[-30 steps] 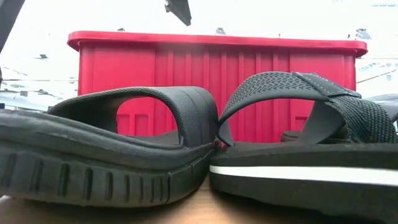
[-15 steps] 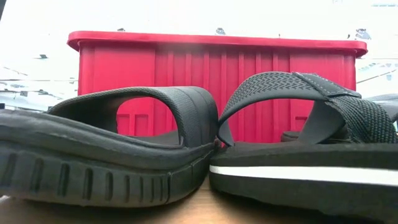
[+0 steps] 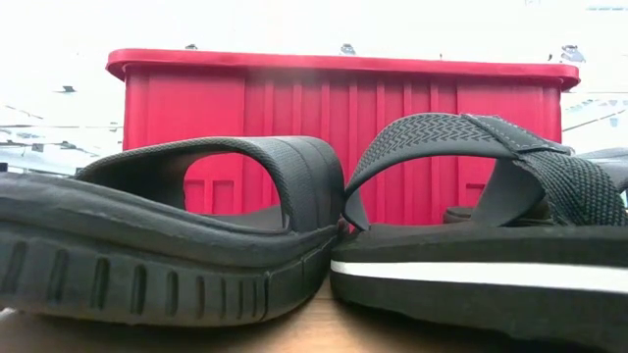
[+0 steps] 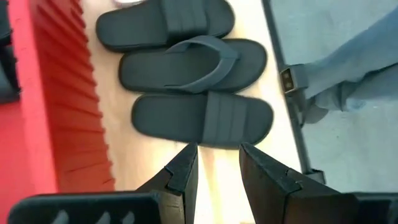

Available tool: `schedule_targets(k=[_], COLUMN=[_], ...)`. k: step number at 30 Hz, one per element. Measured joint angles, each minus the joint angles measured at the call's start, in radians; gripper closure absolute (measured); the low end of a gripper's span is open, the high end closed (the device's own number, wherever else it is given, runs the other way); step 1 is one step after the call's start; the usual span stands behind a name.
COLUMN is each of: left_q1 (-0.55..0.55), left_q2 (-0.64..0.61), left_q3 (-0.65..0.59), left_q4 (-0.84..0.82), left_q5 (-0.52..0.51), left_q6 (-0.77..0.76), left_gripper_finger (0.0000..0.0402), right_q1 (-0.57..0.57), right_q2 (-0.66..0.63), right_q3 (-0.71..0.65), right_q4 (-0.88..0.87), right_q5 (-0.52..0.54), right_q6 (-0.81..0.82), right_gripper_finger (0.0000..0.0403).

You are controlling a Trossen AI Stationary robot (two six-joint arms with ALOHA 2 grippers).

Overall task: Pick and place slides into bin
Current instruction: Put the black slipper into the red organizer bin

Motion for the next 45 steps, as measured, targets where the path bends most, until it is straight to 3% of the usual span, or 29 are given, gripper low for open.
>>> schedule_targets(k=[8, 17, 29, 38, 45], left_q1=[-0.016, 0.041, 0.111, 0.129, 0.14], left_q2=[0.002, 0.001, 0.001, 0.001, 0.0], left_q3=[-0.151, -0.45, -0.742, -0.889, -0.916], left_q4=[0.174, 0.511, 0.767, 0.895, 0.925], left_q5=[0.043, 0.261, 0.375, 0.357, 0.356], left_q6=[-0.068, -0.081, -0.053, -0.032, -0.023], left_gripper_finger=[0.0289, 0.0289, 0.0289, 0.0289, 0.0289], right_q1=[0.031, 0.044, 0.044, 0.044, 0.044], right_q2=[0.0, 0.0, 0.0, 0.0, 0.0], right_q3=[0.0, 0.0, 0.0, 0.0, 0.0], right_q4=[0.009, 0.009, 0.009, 0.008, 0.008], right_q5=[0.0, -0.001, -0.001, -0.001, -0.001], right_q6=[-0.009, -0.069, -0.09, -0.09, -0.09], right_gripper_finger=[0.0403, 0.0403, 0.0403, 0.0403, 0.0403])
